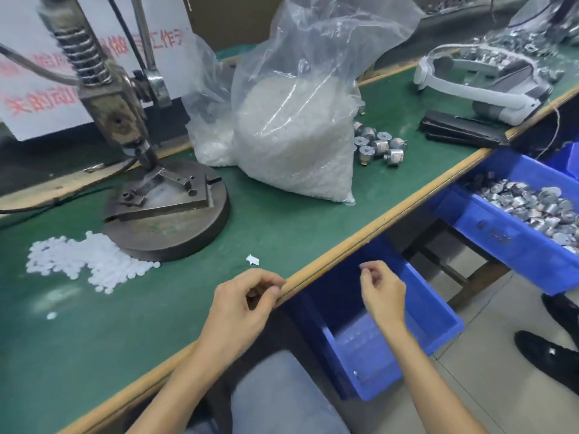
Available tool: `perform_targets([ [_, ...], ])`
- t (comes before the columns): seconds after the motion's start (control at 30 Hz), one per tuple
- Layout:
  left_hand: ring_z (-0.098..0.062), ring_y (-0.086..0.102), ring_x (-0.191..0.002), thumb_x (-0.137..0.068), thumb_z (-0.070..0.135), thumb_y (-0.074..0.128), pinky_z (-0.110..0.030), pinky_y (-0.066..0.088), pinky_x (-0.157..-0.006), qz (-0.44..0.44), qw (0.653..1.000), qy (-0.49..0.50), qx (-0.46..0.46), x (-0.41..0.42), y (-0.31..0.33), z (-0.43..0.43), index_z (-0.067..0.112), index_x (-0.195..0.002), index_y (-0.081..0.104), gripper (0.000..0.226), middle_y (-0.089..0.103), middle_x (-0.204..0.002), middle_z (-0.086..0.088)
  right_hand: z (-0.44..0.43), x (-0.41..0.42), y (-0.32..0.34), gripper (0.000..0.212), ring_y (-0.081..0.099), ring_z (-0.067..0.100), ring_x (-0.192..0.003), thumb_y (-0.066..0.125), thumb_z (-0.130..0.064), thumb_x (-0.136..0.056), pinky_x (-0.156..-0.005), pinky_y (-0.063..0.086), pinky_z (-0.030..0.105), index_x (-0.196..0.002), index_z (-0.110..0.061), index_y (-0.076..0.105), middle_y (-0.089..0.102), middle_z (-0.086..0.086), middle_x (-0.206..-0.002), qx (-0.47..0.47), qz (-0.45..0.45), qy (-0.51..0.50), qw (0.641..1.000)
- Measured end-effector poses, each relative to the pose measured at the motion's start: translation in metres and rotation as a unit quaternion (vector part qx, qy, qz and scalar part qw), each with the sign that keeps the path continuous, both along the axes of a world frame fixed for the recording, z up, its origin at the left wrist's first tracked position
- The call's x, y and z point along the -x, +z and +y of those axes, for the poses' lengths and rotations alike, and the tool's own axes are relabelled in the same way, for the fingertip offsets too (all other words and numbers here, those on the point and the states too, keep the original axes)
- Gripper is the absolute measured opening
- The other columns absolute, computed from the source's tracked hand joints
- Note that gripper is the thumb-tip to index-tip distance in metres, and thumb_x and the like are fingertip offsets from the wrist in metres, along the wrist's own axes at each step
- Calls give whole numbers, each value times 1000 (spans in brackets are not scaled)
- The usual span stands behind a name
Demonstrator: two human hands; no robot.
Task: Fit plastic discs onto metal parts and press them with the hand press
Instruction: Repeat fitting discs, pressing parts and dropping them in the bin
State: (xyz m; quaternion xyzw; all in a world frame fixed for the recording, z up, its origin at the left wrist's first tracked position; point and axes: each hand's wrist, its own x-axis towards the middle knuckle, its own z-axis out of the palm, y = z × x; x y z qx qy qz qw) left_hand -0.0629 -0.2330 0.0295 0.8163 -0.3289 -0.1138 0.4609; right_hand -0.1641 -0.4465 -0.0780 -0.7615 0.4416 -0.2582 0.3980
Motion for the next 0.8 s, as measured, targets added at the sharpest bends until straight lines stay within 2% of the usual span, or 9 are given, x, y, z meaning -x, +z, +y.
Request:
perform_targets([
  [0.07, -3, 56, -71, -82, 2, 65, -8, 39, -66, -15, 999, 34, -1, -10, 9, 22, 31, -76, 66, 30, 65, -78, 22, 3, -19, 37, 12, 45, 8, -51, 55, -6, -88, -54, 35, 24, -83, -12, 64, 53, -3, -56, 46, -89, 11, 995],
  [0.17, -1, 51, -66, -83, 4, 65, -7, 37, -63, -37, 995, 94, -2, -25, 28, 68, 33, -76, 66, 30, 64, -73, 20, 23, -51, 76, 15, 46, 8, -51, 56, -4, -89, -50, 34, 16, -82, -15, 62, 54, -5, -58, 81, -176, 70, 979],
  [0.23, -5, 51, -62, -82, 5, 66, -9, 38, -60, -46, 990, 136, -8, -32, 43, 103, 33, -76, 66, 29, 65, -71, 16, 45, -75, 90, 21, 45, 7, -51, 57, -1, -89, -50, 33, 14, -81, -20, 60, 53, -5, -57, 81, -197, 133, 968],
  [0.33, -29, 57, -69, -82, 8, 67, -27, 44, -64, -60, 981, 185, -18, -35, 67, 157, 35, -76, 68, 28, 67, -74, 2, 90, -111, 105, 28, 40, 6, -47, 57, 1, -88, -47, 30, 12, -80, -26, 60, 49, -1, -52, 60, -203, 256, 943],
  [0.4, -29, 54, -66, -81, 11, 67, -28, 42, -61, -83, 973, 214, -29, -29, 85, 191, 37, -79, 68, 26, 65, -72, 0, 125, -132, 116, 25, 38, 5, -45, 58, 1, -87, -47, 29, 10, -81, -23, 62, 46, -7, -49, 58, -215, 334, 916],
  [0.53, -11, 51, -62, -80, 16, 73, -9, 36, -56, -149, 946, 283, -60, -11, 118, 244, 34, -80, 68, 19, 64, -68, 6, 205, -168, 145, 14, 42, 4, -47, 57, -4, -86, -50, 30, 10, -83, -15, 65, 45, -13, -48, 83, -237, 470, 846],
  [0.67, 3, 54, -70, -79, 4, 70, -4, 35, -64, -195, 909, 347, -121, -1, 135, 290, 22, -86, 70, 19, 65, -70, 7, 296, -184, 178, 14, 42, 4, -49, 53, -9, -84, -54, 30, 15, -85, -8, 67, 45, -17, -54, 128, -269, 588, 752],
  [0.73, 3, 54, -74, -80, 0, 68, -3, 35, -66, -190, 894, 375, -157, -3, 135, 315, 16, -89, 70, 18, 65, -75, 9, 340, -184, 189, 15, 46, 7, -56, 53, -5, -82, -59, 38, 22, -87, -2, 66, 59, -1, -67, 144, -287, 643, 695],
  [0.8, -4, 58, -76, -82, 2, 66, -4, 36, -69, -154, 888, 389, -191, -7, 129, 337, 14, -94, 69, 17, 66, -78, 6, 379, -184, 197, 14, 57, 23, -66, 53, -1, -83, -64, 47, 34, -90, 2, 65, 63, 13, -80, 150, -299, 689, 644],
])
